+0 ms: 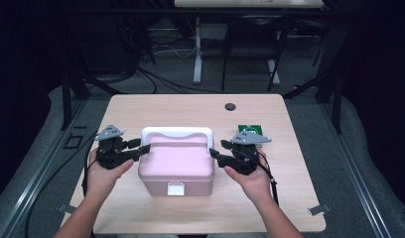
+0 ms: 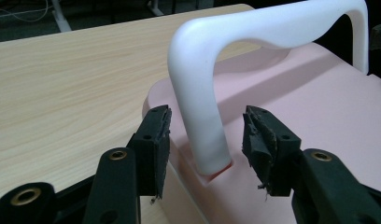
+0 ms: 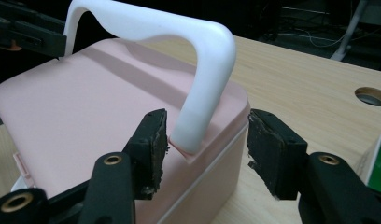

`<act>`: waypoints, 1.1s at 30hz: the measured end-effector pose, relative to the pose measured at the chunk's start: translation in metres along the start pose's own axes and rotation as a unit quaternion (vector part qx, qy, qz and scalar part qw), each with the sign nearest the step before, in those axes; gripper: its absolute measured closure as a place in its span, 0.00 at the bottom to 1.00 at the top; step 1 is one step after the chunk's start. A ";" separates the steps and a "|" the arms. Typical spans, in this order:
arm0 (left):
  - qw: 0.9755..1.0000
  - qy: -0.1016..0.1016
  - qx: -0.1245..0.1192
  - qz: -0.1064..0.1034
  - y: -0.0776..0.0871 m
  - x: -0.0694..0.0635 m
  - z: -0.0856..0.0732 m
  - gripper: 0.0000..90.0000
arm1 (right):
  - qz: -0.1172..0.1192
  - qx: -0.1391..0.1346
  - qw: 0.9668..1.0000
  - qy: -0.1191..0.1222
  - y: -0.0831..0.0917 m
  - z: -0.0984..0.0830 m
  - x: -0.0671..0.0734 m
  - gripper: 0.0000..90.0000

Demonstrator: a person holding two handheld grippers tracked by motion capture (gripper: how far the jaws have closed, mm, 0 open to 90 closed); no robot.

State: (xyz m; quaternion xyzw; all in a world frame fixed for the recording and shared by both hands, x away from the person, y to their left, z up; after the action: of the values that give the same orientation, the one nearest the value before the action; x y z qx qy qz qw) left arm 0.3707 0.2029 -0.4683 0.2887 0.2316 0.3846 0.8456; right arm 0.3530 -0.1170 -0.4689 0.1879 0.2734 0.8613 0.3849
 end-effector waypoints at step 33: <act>0.999 -0.034 -0.009 -0.031 -0.010 -0.037 -0.001 0.79 | -0.019 -0.005 0.999 0.025 0.001 -0.007 -0.005 0.77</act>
State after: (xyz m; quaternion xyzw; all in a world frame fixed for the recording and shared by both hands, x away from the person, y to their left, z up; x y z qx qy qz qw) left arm 0.3535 0.1691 -0.4690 0.2865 0.2082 0.3502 0.8671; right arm 0.3518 -0.1239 -0.4740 0.1589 0.2826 0.8594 0.3953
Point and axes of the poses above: each handheld gripper's, and its own axes: y roughly backward along the jaws, z roughly out of its top, x roughly to its left, the point moved 4 cm from there along -y, roughly forward along the jaws, and after that the axes turned 11 degrees about x, right-handed, at the moved point
